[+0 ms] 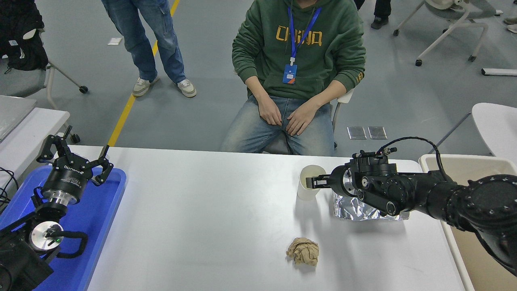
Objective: Clean the table surface
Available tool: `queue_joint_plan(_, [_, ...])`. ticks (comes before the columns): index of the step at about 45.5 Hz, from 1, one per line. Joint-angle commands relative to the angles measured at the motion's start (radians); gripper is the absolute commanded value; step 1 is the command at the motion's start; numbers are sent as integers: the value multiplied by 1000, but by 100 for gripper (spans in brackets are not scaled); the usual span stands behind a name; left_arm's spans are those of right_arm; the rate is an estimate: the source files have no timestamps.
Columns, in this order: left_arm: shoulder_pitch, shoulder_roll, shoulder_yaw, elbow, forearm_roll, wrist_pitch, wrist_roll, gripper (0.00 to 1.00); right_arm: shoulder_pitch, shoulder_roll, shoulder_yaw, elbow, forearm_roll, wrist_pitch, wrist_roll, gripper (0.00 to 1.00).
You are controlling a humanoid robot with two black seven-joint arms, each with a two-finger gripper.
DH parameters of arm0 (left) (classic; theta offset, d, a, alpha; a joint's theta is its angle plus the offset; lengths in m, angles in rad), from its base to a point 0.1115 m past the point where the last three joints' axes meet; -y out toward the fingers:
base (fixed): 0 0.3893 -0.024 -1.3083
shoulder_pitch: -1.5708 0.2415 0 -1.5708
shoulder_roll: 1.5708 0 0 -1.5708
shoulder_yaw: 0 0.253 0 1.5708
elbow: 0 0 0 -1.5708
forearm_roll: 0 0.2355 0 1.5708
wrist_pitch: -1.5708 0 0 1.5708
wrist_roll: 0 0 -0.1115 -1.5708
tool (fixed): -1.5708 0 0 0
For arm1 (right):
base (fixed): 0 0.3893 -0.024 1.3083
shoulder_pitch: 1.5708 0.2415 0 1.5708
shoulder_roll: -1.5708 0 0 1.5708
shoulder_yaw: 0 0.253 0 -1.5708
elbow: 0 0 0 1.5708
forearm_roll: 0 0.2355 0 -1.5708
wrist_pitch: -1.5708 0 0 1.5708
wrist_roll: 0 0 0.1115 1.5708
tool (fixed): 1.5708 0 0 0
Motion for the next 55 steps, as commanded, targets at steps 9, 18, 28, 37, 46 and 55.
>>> queue_joint_plan(9, [0, 0, 0, 0, 0, 0, 0, 100, 27, -20, 55, 5, 47, 43, -36, 0])
queue_joint_plan(18, [0, 0, 0, 0, 0, 0, 0, 100, 46, -167, 110, 89, 90, 42, -33, 0])
queue_joint_plan(28, [0, 0, 0, 0, 0, 0, 0, 100, 88, -423, 165, 321, 88, 42, -32, 0])
queue_joint_plan(37, [0, 0, 0, 0, 0, 0, 0, 100, 179, -671, 165, 553, 74, 43, -32, 0])
queue_joint_plan(46, [0, 0, 0, 0, 0, 0, 0, 100, 364, -998, 165, 743, 53, 183, -32, 0])
queue_joint_plan(55, [0, 0, 0, 0, 0, 0, 0, 100, 581, -1188, 165, 763, 36, 398, -32, 0])
